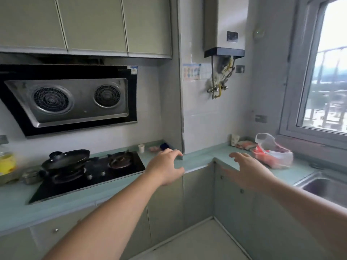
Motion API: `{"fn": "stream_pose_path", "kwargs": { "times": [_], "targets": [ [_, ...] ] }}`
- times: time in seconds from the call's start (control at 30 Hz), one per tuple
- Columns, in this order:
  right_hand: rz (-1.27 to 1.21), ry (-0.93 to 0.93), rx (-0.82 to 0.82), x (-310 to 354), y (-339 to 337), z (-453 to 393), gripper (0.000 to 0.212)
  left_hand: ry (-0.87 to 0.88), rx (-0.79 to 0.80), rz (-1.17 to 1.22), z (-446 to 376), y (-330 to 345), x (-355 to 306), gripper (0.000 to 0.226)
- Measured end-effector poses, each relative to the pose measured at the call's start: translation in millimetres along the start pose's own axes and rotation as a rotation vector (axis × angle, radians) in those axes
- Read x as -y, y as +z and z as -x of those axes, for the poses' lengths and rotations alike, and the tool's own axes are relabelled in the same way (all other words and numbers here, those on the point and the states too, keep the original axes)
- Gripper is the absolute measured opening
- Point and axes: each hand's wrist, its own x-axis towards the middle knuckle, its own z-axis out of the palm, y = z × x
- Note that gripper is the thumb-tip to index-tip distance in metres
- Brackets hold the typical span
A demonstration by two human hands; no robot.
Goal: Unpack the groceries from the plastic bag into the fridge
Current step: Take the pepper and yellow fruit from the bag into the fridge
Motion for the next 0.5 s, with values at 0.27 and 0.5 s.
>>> {"fn": "stream_pose_path", "kwargs": {
  "times": [0.27, 0.5],
  "targets": [
    [0.004, 0.152, -0.061, -89.5, -3.9, -29.3, 0.068, 0.134, 0.113, 0.078, -88.9, 78.1, -61.7, 0.046],
    [0.059, 0.245, -0.106, -135.4, 11.0, -100.9, 0.061, 0.239, 0.187, 0.147, -193.6, 149.7, -70.5, 0.046]
  ]
}}
